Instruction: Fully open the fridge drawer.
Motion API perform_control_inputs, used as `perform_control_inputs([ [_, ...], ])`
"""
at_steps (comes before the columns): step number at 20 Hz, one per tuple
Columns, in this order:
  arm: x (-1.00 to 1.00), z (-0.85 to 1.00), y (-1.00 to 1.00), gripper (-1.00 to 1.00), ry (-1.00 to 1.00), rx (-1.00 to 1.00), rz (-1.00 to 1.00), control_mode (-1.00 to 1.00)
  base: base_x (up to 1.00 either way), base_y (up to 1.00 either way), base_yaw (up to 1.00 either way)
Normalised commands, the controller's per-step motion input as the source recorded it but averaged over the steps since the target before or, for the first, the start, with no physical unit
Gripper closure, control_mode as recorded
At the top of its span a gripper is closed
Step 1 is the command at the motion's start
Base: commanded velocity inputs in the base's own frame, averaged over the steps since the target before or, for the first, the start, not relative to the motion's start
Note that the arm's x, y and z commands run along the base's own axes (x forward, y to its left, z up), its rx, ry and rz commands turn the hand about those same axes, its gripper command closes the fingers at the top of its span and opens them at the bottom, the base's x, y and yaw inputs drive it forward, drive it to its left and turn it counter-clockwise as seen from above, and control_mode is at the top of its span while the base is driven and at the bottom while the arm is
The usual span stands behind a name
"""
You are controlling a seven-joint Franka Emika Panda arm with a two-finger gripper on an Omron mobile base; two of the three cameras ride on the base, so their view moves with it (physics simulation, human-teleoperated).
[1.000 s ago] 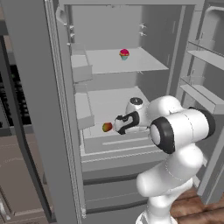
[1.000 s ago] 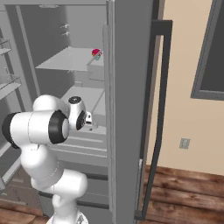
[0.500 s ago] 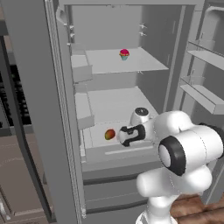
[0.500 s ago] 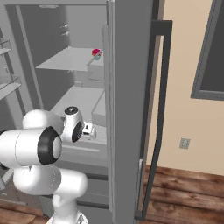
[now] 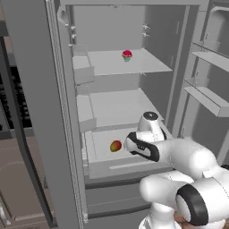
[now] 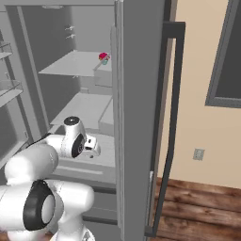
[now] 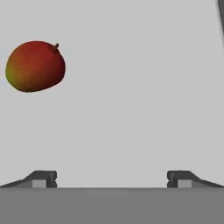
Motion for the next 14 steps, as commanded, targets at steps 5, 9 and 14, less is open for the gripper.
perform_control_inputs([
  [5, -1.0, -0.33, -0.21, -1.0, -0.05, 0.0, 0.0, -1.0, 0.0, 0.0, 0.0],
  [9, -1.0, -0.31, -0.19, -1.0, -0.05, 0.0, 0.0, -1.0, 0.0, 0.0, 0.0],
  [14, -1.0, -0.3, -0.18, -1.0, -0.05, 0.0, 0.0, -1.0, 0.0, 0.0, 0.0],
])
